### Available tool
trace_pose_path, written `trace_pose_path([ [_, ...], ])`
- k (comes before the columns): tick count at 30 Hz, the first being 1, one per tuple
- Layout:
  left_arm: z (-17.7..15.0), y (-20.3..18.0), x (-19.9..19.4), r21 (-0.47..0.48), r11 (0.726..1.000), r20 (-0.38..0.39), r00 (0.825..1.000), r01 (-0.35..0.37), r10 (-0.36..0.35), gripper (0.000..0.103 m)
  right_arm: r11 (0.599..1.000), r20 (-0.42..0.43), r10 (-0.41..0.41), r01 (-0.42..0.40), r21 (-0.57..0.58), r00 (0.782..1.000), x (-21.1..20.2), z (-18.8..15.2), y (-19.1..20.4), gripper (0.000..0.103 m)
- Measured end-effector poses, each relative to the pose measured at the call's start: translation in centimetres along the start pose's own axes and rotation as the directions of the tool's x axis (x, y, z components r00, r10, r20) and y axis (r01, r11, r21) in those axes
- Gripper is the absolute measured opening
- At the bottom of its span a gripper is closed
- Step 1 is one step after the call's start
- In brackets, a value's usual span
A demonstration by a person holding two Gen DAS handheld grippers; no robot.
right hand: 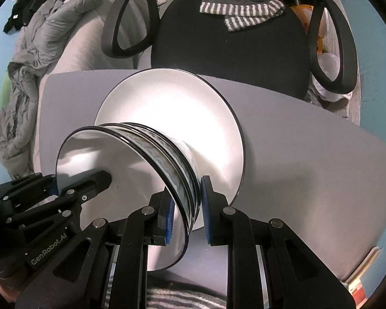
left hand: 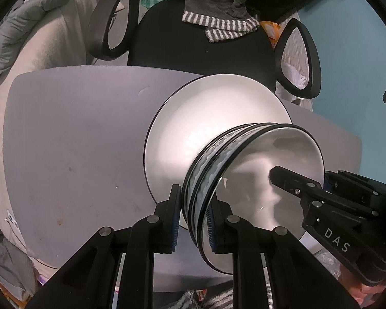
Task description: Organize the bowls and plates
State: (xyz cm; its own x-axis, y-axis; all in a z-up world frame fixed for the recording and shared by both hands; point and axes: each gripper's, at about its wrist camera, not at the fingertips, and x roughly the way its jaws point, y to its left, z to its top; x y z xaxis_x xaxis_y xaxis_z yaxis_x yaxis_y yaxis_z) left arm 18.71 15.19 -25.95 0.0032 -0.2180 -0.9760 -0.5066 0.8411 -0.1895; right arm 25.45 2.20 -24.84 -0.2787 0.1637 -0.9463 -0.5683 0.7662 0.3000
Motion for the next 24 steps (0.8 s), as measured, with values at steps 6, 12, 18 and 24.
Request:
trace_pose_path([
  [6, -0.1, 0.2, 0.1, -0.011, 1.0, 0.012, 1.0, 0.006, -0.006, 0.017, 1.0, -0.001, -0.004, 0.004, 0.003, 1.0, 0.1, 0.1, 0.1, 0.019],
  [12, -0.2, 0.2, 0.0, 0.0, 1.0, 0.031, 0.999, 0.014, -0.014, 0.018, 1.0, -0.016, -0.005, 0.005, -0.019, 1.0, 0.3, 0.3, 0.4, 0.027],
  [18, -0.8, 0.6, -0.9, -0.035, 0.999, 0.085, 0.996, 0.012, -0.009, 0.029, 0.999, 0.016, -0.027, 0.028, -0.029, 0.999, 0.1, -0.1, 0.4, 0.046],
  [24, -1.8, 1.3, -2.5, -0.084, 0.996, 0.128, 0.992, 0.023, -0.012, 0.032, 0.999, 0.071, -0.053, 0.054, 0.0, 0.996, -1.4, -1.1, -0.6, 0.046],
])
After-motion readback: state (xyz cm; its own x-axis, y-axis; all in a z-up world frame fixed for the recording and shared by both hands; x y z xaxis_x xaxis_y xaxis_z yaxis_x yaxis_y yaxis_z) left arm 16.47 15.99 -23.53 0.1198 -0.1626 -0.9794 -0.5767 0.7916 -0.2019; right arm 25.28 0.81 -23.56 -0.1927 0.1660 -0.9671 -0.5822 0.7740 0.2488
